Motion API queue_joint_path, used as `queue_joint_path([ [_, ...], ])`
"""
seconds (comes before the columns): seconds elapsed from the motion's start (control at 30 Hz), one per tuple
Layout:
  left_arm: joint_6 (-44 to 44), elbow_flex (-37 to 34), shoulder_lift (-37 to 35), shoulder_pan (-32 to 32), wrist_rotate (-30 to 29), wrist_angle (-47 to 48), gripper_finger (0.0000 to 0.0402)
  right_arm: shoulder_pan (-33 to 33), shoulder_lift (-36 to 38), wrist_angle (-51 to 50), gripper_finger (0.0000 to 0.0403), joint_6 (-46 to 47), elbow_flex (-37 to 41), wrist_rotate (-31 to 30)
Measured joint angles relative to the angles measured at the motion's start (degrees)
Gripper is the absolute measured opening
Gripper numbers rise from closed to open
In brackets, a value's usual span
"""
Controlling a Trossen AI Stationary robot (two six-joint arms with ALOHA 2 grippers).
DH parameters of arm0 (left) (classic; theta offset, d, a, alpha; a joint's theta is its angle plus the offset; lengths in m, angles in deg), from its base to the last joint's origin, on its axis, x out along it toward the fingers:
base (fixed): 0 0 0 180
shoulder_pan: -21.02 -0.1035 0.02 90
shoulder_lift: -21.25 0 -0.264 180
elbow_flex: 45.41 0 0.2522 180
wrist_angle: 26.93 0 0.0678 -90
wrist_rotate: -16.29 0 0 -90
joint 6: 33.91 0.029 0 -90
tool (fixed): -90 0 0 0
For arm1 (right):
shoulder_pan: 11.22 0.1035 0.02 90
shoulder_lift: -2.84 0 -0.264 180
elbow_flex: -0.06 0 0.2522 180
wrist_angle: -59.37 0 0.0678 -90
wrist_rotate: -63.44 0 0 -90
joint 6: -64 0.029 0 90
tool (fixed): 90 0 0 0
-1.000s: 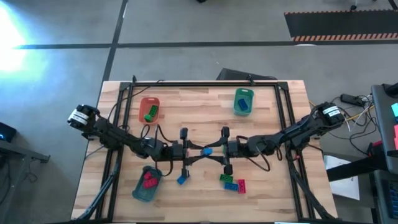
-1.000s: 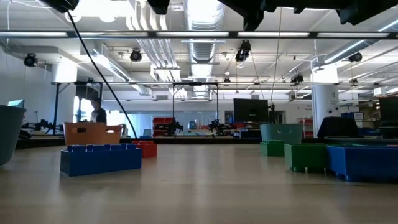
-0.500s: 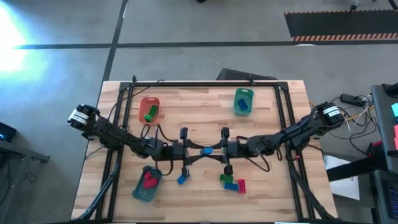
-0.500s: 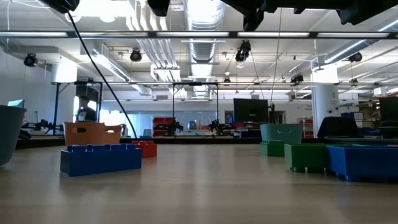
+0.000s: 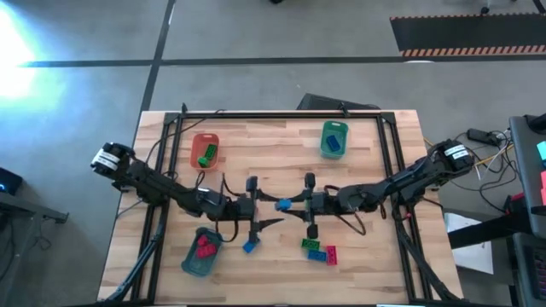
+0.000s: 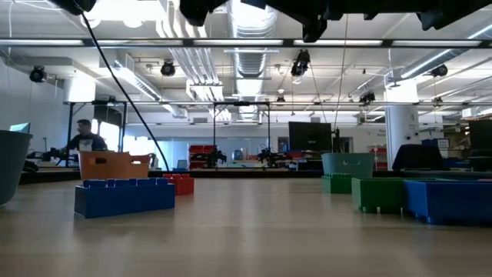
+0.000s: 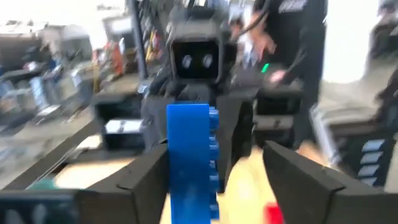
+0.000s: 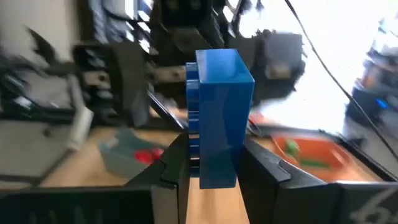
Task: Sort & place blocks by color
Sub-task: Put the blue game piece into the green bin, then put the red game piece into the blue bin
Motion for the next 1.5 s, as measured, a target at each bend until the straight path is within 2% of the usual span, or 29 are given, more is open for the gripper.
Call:
queue_joint_path([
  [0.07, 0.0, 0.0, -1.9, -0.1, -3.3, 6.3, 0.0251, -0.5, 1.2, -5.9, 0.0091, 1.1, 0.0, -4.3],
  [0.2, -5.3, 0.0, -7.4, 0.3, -14.2, 23.7, 0.0274, -3.3, 4.7, -25.3, 0.0091, 7.9, 0.0, -19.1],
  [0.3, -13.8, 0.0, -10.6, 0.1, -22.9, 34.4, 0.0277, -7.9, 7.5, -42.6, 0.0091, 17.8, 0.0, -31.1],
  [0.4, -19.3, -0.3, -12.2, -0.2, -28.3, 37.5, 0.0278, -16.0, 9.5, -58.2, 0.0091, 32.3, 0.0, -39.4],
  [0.47, -20.0, -0.5, -12.4, -0.3, -28.8, 37.2, 0.0278, -22.9, 10.2, -65.7, 0.0091, 40.1, 0.0, -37.8],
  [0.53, -20.1, -0.5, -12.3, -0.2, -28.8, 37.0, 0.0278, -30.1, 10.4, -68.9, 0.0091, 44.6, 0.0, -30.1],
  [0.63, -20.6, -0.5, -11.9, -0.2, -28.8, 37.0, 0.0278, -38.8, 9.0, -68.9, 0.0091, 44.2, 0.1, -19.0],
  [0.77, -21.1, -0.6, -11.9, -0.3, -28.8, 37.0, 0.0278, -44.3, 7.4, -68.3, 0.0099, 43.2, 0.1, -14.0],
  [1.03, -21.1, -0.7, -11.9, -0.3, -28.9, 37.0, 0.0278, -44.8, 8.1, -68.0, 0.0153, 40.9, 0.1, -14.0],
  [1.2, -21.1, -0.7, -11.9, -0.3, -28.9, 37.0, 0.0278, -44.4, 9.0, -68.0, 0.0169, 40.9, 0.0, -13.9],
  [1.33, -22.6, -0.7, -11.9, -0.3, -28.7, 37.0, 0.0278, -41.7, 10.2, -68.0, 0.0173, 41.2, 0.0, -13.5],
  [1.5, -23.8, -0.7, -11.4, -0.3, -27.6, 36.9, 0.0278, -35.2, 12.0, -67.9, 0.0170, 41.3, 0.0, -13.5],
])
